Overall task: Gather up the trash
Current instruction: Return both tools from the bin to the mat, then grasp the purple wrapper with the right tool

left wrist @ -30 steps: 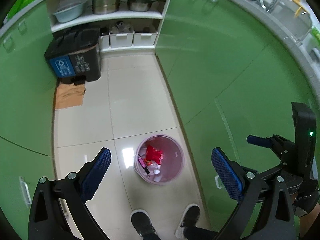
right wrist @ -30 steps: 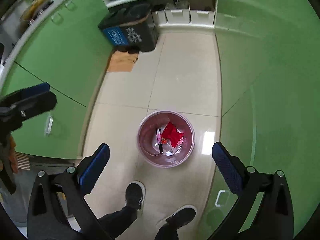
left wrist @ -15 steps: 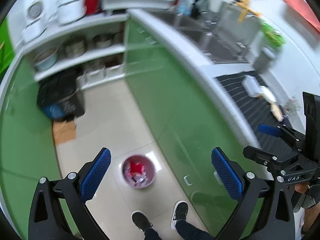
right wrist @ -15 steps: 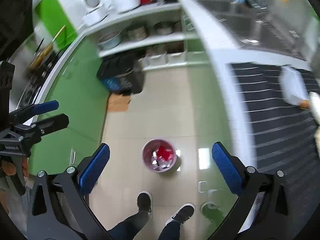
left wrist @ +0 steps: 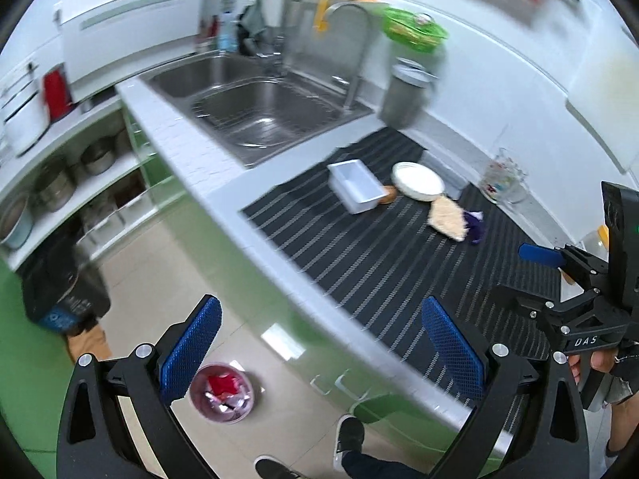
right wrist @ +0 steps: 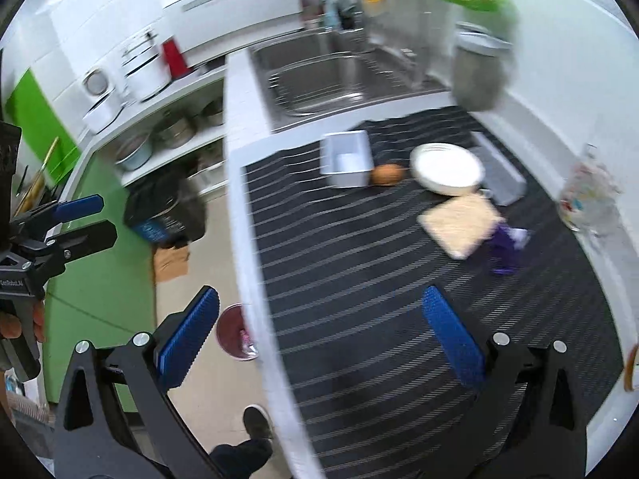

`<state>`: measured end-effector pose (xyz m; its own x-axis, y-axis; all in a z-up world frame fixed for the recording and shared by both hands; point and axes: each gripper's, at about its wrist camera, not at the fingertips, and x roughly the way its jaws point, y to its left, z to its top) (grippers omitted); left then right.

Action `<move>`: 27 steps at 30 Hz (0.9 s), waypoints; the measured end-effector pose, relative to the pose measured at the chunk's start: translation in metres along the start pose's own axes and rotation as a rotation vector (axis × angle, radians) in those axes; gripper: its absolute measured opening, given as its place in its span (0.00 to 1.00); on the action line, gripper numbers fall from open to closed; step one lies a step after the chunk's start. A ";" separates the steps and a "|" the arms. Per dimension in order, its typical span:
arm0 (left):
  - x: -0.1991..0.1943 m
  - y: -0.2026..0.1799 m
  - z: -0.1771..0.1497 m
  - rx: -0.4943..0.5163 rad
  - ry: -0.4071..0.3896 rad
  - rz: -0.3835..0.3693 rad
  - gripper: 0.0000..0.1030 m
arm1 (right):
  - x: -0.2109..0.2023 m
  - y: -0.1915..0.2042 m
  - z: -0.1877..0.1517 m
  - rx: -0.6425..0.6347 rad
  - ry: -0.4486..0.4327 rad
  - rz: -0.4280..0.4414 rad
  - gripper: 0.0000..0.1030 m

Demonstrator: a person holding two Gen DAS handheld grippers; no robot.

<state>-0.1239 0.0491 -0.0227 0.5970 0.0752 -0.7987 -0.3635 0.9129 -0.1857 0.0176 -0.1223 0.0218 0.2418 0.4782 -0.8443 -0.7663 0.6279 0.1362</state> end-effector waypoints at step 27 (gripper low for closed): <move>0.172 -0.037 0.117 0.073 0.125 0.036 0.94 | 0.047 -0.134 0.026 0.189 0.052 -0.103 0.97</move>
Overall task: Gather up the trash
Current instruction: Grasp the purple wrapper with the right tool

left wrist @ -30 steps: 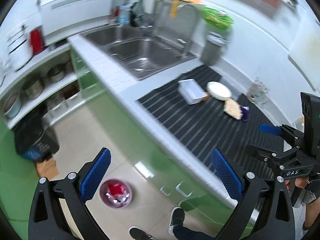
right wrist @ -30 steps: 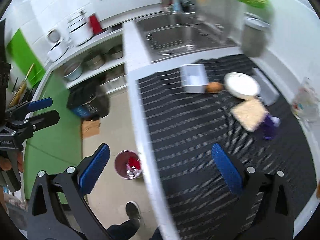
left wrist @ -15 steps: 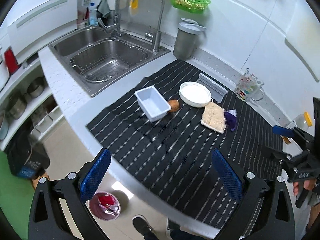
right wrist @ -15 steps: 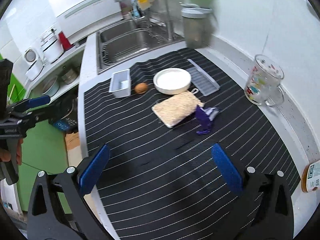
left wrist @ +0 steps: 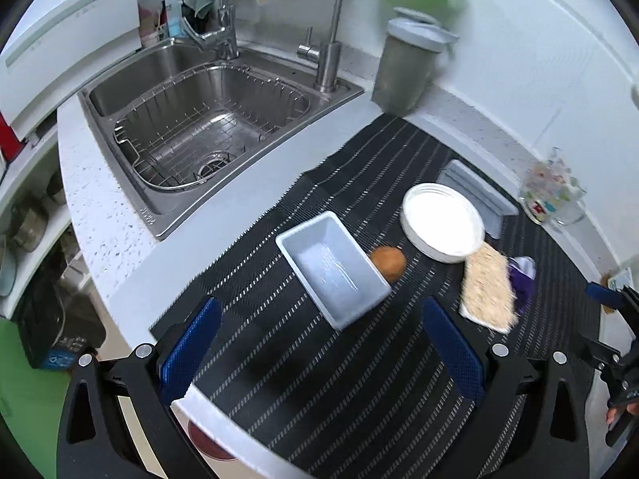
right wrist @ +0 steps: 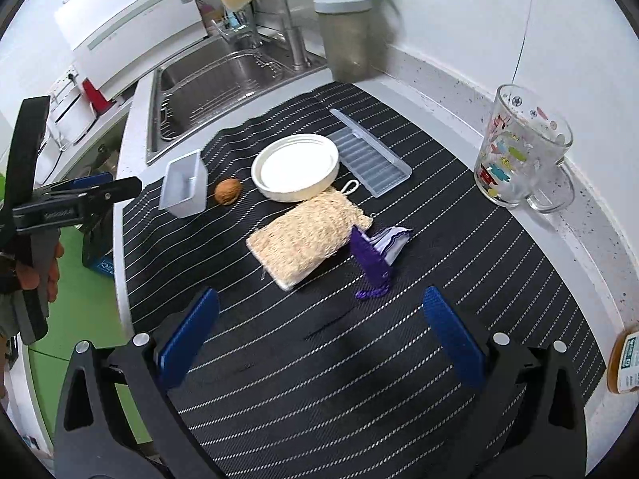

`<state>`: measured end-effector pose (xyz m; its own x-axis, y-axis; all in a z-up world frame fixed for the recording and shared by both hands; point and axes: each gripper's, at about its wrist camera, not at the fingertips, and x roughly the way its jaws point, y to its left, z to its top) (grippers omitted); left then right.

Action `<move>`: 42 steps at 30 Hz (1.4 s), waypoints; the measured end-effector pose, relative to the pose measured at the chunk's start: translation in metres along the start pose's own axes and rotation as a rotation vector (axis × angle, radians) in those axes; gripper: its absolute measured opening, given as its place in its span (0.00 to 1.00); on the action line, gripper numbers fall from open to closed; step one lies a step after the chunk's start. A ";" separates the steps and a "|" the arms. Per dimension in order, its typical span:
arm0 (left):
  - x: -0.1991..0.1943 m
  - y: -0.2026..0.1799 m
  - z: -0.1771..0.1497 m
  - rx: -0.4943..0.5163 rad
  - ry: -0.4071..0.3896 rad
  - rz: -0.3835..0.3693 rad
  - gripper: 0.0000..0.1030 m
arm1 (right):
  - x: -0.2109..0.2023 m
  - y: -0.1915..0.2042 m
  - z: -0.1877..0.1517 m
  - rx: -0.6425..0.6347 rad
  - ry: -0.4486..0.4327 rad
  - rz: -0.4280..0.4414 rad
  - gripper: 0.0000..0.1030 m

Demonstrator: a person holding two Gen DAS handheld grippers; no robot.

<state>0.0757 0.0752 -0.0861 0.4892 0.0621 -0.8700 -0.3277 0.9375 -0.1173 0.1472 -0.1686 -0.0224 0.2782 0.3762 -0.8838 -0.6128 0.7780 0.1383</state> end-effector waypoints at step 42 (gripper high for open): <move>0.016 0.014 0.003 -0.054 0.048 -0.026 0.04 | 0.069 -0.038 0.016 -0.036 0.120 -0.019 0.19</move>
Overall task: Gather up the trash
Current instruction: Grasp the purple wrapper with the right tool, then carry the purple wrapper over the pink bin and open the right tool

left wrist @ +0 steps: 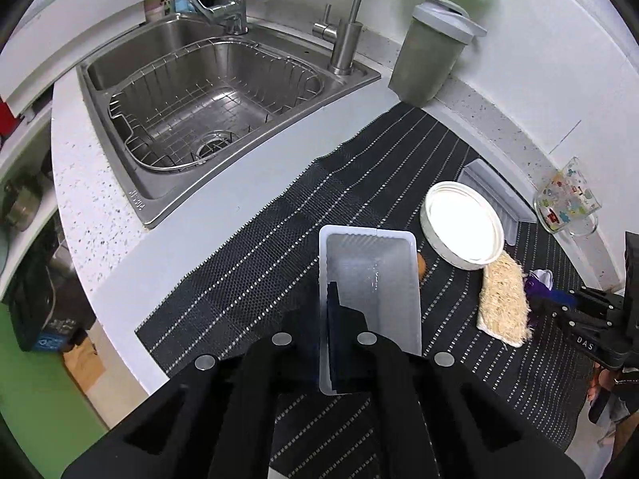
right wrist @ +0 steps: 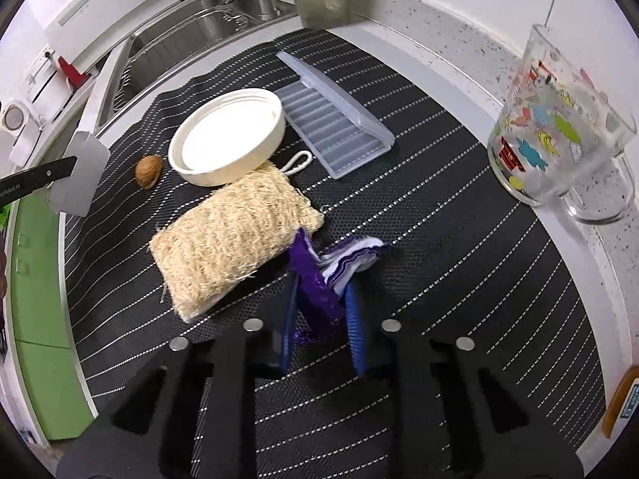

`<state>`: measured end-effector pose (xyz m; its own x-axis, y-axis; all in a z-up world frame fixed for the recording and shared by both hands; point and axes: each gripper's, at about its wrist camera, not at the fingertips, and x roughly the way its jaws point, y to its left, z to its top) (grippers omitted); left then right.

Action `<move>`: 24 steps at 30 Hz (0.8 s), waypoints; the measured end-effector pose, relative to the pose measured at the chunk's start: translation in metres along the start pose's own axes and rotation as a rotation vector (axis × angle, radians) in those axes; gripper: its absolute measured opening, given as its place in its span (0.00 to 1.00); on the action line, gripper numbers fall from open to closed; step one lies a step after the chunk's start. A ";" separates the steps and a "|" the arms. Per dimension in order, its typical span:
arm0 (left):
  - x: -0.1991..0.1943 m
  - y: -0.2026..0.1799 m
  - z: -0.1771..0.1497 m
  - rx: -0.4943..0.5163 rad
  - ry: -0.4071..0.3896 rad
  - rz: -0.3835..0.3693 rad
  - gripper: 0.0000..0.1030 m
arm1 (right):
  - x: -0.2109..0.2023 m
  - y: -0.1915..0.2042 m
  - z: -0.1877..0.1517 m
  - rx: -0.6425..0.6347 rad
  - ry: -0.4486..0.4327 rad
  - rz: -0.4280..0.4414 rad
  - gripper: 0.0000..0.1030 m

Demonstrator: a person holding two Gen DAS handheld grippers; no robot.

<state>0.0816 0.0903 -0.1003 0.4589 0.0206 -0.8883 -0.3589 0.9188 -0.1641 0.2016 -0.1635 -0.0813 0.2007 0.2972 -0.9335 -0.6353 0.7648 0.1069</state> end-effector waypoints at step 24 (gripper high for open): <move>-0.162 0.044 -0.134 -0.204 -0.154 0.128 0.04 | -0.105 0.169 -0.029 -0.374 -0.171 0.233 0.13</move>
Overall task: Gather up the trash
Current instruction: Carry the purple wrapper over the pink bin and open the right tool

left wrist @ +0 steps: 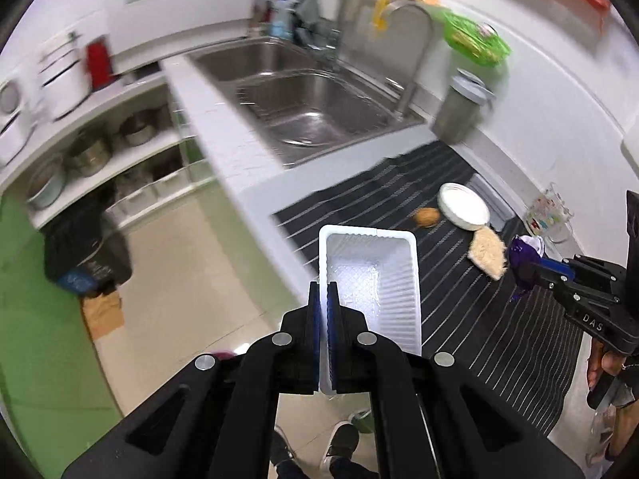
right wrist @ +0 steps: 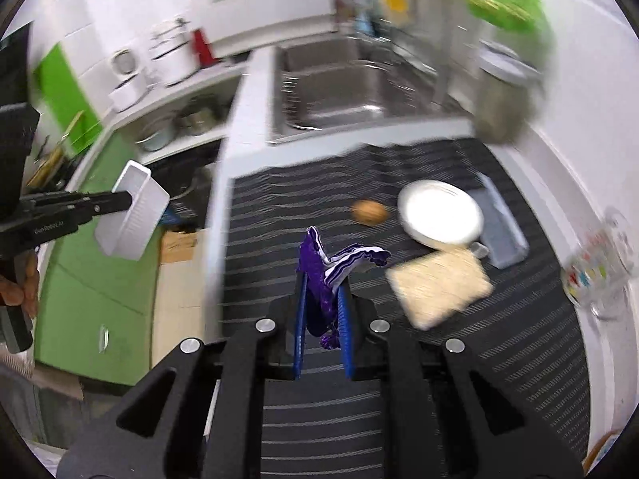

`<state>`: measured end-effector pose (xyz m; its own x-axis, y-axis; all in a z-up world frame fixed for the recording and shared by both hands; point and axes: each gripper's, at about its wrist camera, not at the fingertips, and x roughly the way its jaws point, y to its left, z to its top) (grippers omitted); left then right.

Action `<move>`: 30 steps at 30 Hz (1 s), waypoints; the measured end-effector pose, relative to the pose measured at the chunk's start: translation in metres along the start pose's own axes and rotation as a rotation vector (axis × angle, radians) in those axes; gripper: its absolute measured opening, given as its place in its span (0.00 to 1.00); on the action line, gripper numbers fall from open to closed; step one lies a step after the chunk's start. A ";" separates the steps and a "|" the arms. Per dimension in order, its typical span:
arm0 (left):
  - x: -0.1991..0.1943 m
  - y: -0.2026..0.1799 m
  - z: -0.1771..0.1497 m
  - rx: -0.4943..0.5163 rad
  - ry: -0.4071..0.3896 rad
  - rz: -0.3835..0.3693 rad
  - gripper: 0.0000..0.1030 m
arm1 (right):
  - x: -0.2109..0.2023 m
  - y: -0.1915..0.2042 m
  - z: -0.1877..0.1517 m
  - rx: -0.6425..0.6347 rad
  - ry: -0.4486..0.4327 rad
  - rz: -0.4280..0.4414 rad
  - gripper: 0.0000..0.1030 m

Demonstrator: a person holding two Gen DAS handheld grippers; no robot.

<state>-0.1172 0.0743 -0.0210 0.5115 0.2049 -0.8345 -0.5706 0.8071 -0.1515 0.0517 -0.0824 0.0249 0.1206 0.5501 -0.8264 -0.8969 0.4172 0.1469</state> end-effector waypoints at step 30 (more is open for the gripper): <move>0.130 0.264 -0.197 -0.235 0.087 0.050 0.04 | 0.284 0.250 -0.074 -0.203 0.163 0.161 0.13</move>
<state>-0.3278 0.2047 -0.2742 0.4274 0.1853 -0.8849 -0.7329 0.6440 -0.2191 -0.1693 0.1246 -0.2137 -0.0851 0.4668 -0.8803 -0.9676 0.1721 0.1848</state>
